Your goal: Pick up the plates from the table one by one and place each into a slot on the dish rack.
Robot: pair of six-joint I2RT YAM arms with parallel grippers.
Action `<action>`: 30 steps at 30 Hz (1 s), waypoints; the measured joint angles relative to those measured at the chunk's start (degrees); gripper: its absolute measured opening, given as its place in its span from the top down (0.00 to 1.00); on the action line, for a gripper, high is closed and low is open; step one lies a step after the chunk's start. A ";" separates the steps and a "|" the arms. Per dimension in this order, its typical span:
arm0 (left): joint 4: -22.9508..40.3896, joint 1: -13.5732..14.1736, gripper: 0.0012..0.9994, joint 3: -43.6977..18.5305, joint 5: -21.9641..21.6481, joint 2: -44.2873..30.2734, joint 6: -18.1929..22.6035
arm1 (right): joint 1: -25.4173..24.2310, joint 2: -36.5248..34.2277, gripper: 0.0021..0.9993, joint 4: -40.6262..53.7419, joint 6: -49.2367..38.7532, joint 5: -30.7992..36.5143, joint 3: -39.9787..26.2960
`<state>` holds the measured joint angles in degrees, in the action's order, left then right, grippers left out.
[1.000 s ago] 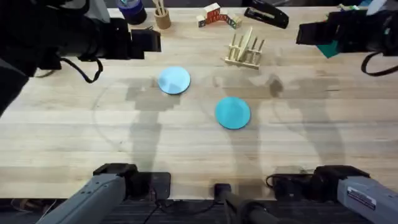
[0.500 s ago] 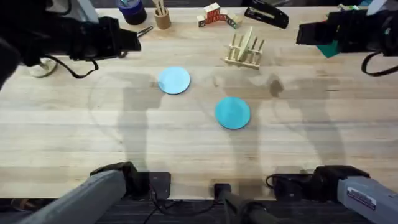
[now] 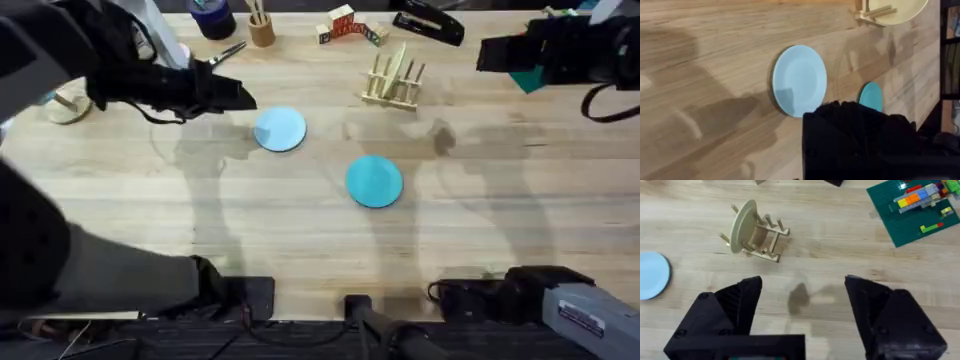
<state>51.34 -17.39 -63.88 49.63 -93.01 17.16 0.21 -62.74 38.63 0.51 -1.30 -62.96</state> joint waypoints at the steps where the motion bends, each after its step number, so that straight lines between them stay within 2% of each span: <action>1: -0.20 0.00 0.96 0.00 0.31 -1.03 0.64 | 0.00 0.00 0.00 0.00 0.00 -0.02 0.00; 11: -4.05 0.00 0.96 -0.02 1.71 -10.55 3.84 | 0.00 -0.01 0.00 0.00 0.00 0.00 0.00; 30: -7.44 0.00 0.96 -0.54 5.22 -20.61 4.56 | 0.00 0.00 0.00 0.07 0.00 0.00 0.00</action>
<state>43.90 -17.39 -64.41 54.85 -113.63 21.71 0.21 -62.74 38.70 0.51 -1.30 -62.96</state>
